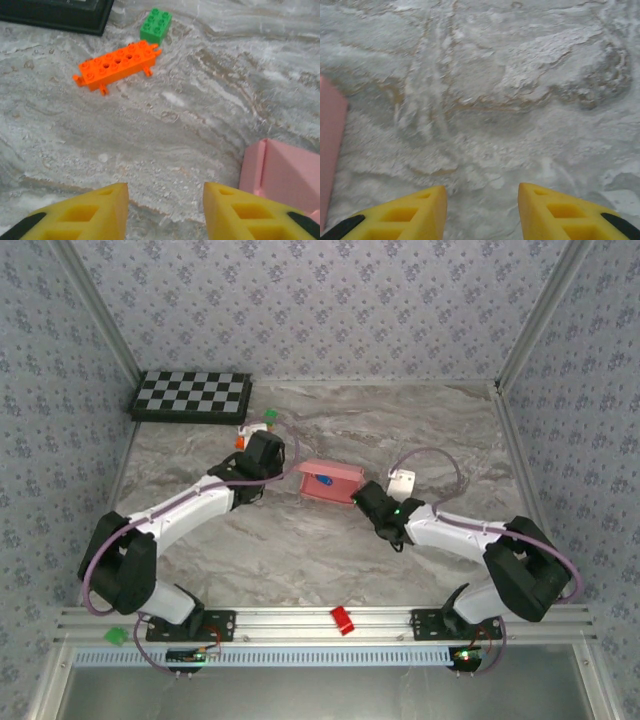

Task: Fold the paper box

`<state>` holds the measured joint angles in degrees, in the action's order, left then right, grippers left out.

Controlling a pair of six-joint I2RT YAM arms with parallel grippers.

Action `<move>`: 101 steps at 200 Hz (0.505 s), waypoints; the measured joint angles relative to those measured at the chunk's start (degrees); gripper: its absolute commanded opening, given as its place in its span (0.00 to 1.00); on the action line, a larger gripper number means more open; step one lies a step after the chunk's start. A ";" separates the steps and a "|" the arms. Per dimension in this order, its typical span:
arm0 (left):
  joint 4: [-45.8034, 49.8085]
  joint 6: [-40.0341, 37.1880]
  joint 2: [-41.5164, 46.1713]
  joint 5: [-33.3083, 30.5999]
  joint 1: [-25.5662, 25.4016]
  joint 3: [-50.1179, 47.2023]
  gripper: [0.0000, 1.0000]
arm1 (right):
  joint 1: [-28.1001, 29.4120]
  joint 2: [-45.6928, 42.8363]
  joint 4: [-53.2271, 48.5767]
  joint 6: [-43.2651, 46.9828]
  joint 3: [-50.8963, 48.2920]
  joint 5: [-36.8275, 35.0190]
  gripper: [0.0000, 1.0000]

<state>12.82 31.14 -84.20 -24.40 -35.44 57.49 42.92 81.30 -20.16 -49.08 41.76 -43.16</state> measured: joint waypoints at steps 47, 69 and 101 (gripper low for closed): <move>-2.73 -3.13 -1.86 11.69 2.80 2.80 0.51 | -6.95 -0.92 -0.70 6.99 6.03 6.49 0.45; -3.89 -3.91 -2.95 17.66 3.91 4.26 0.52 | -8.39 -1.11 0.26 10.71 9.33 11.52 0.46; -3.82 -4.70 -6.27 24.48 4.39 7.63 0.52 | -10.03 -1.16 2.75 14.69 12.26 21.00 0.48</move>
<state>8.99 26.44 -90.48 0.08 -31.05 65.12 32.88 80.14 -17.41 -34.39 54.02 -22.15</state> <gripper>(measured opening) 0.521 0.473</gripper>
